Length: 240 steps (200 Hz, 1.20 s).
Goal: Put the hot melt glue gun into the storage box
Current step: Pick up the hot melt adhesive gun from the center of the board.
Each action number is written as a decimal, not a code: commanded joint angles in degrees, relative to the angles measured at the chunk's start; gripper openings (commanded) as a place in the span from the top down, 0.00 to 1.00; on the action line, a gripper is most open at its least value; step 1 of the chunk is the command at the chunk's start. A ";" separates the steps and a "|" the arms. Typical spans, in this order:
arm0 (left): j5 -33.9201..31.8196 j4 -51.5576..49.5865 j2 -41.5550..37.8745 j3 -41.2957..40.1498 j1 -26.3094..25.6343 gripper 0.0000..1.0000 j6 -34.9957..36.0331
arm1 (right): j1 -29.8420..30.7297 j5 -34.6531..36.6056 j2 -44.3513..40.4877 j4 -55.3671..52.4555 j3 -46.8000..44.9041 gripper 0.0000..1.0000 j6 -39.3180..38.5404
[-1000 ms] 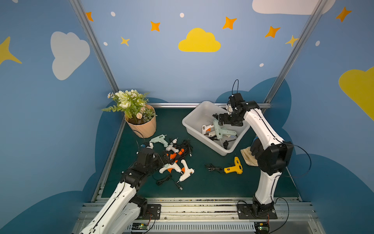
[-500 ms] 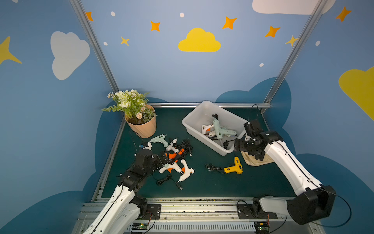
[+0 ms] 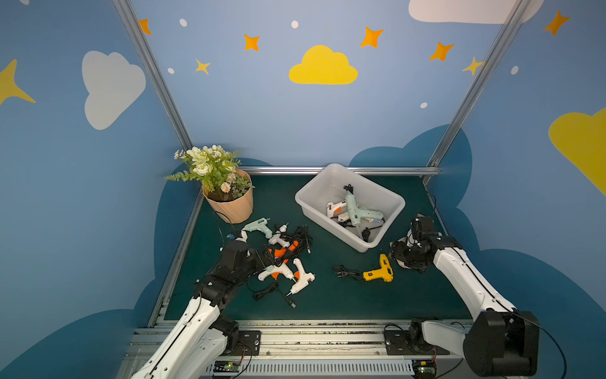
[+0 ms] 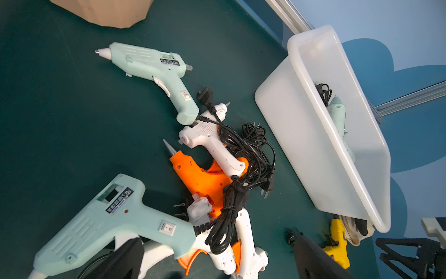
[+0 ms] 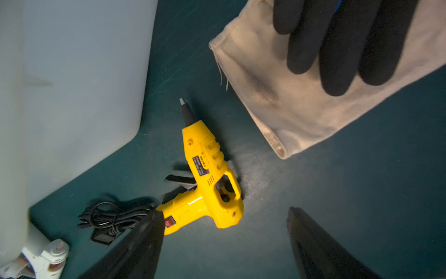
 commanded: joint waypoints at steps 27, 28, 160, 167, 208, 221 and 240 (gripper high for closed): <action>0.03 0.20 -0.22 -0.49 0.18 0.00 0.16 | -1.71 -8.96 11.68 1.54 3.82 0.25 -4.58; 0.03 0.21 -0.22 -0.49 0.18 0.00 0.16 | -1.79 -8.96 11.89 1.58 3.85 0.25 -4.58; 0.16 0.94 0.93 -0.93 0.18 0.00 -0.46 | 3.11 1.24 24.17 -3.22 8.24 0.27 -5.05; 0.07 0.86 0.81 -0.93 0.24 0.00 -0.47 | 3.54 1.72 25.07 -3.75 8.88 0.27 -5.02; -0.46 0.38 0.06 -0.93 0.18 0.00 -0.22 | 4.45 2.73 28.36 -5.30 10.07 0.32 -4.15; -0.55 0.36 0.02 -1.06 0.22 0.00 -0.19 | 4.45 2.18 28.19 -5.02 9.72 0.34 -4.24; -0.59 0.40 -0.01 -0.97 0.20 0.00 -0.20 | 4.45 1.88 27.84 -4.89 9.28 0.41 -4.56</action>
